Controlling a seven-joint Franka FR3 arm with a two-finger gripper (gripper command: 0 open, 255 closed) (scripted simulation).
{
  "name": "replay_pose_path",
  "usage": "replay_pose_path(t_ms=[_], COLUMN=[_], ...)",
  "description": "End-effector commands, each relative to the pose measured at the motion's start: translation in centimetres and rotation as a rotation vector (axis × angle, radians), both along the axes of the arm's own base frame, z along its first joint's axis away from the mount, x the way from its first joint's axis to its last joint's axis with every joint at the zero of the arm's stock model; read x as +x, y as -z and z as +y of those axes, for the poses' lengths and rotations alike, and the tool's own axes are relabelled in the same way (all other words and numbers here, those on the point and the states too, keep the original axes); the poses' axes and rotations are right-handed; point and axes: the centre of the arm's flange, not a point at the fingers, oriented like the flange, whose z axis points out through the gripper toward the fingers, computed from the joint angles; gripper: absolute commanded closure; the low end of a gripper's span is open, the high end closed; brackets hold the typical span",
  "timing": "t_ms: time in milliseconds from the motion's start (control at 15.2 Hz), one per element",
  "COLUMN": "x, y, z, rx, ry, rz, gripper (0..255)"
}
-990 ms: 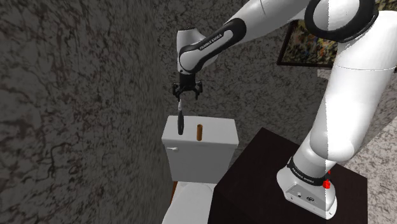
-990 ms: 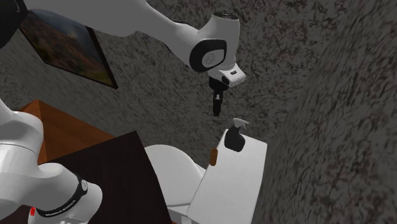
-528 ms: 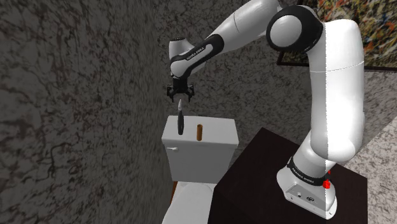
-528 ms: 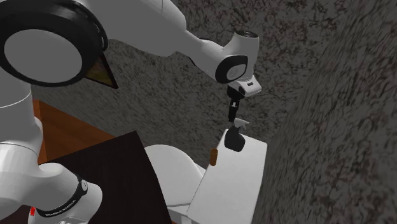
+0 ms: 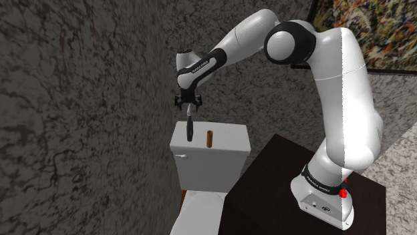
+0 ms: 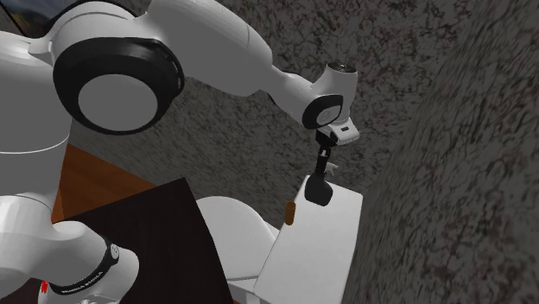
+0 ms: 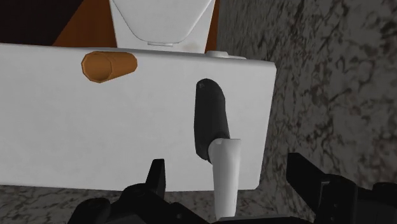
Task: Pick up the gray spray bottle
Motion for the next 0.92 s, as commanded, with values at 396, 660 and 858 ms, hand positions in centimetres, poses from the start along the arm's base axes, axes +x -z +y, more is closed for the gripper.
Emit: replay_pose_path(t_ms=[396,660,858], x=[0.03,0.04,0.08], y=[1.39,1.4,0.83], z=[0.0,-0.01,0.03], rx=[0.0,0.0,0.0], ry=[0.0,0.0,0.0], rz=[0.0,0.0,0.0], gripper=[255,255,255])
